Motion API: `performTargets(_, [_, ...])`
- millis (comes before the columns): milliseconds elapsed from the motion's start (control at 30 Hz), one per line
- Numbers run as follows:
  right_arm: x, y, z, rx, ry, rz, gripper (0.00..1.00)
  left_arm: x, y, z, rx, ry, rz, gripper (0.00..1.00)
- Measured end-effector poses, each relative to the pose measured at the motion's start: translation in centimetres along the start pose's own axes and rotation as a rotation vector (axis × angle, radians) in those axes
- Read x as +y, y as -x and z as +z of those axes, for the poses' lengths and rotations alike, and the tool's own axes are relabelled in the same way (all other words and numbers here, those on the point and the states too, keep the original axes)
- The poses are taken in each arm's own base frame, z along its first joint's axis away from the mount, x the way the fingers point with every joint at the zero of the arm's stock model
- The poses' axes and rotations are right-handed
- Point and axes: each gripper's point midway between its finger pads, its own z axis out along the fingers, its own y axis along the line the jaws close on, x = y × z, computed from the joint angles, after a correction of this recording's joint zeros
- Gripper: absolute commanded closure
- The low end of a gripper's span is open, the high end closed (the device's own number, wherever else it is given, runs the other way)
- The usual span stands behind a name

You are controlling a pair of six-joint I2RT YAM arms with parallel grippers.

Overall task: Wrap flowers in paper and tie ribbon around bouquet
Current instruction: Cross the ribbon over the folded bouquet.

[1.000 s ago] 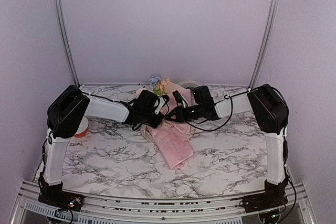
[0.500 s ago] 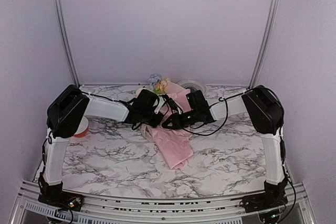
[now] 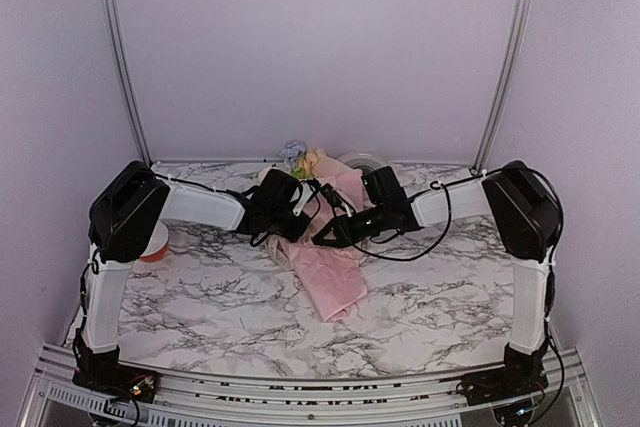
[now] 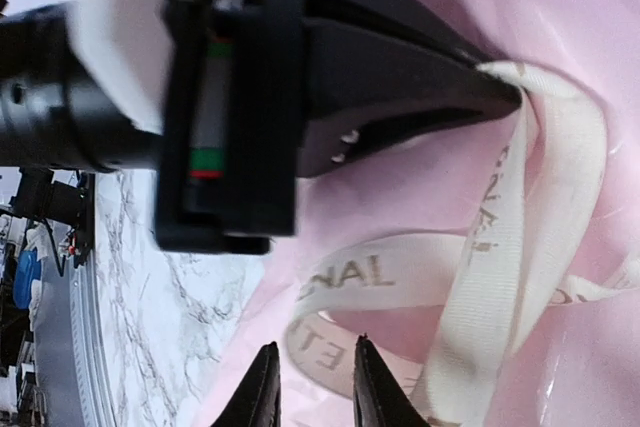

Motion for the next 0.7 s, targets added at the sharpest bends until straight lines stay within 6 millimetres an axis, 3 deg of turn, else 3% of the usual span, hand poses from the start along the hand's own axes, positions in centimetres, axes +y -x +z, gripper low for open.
performTargets(200, [2.7, 2.7, -2.1, -0.096, 0.026, -0.106, 0.72, 0.0, -0.1, 0.0, 0.002, -0.003, -0.001, 1.0])
performTargets(400, [1.9, 4.1, -1.9, -0.162, -0.011, -0.1, 0.69, 0.1, -0.1, 0.0, 0.003, -0.004, -0.002, 1.0])
performTargets(700, [0.4, 1.8, 0.6, -0.125, -0.033, -0.056, 0.61, 0.1, -0.1, 0.0, 0.005, -0.011, -0.005, 1.0])
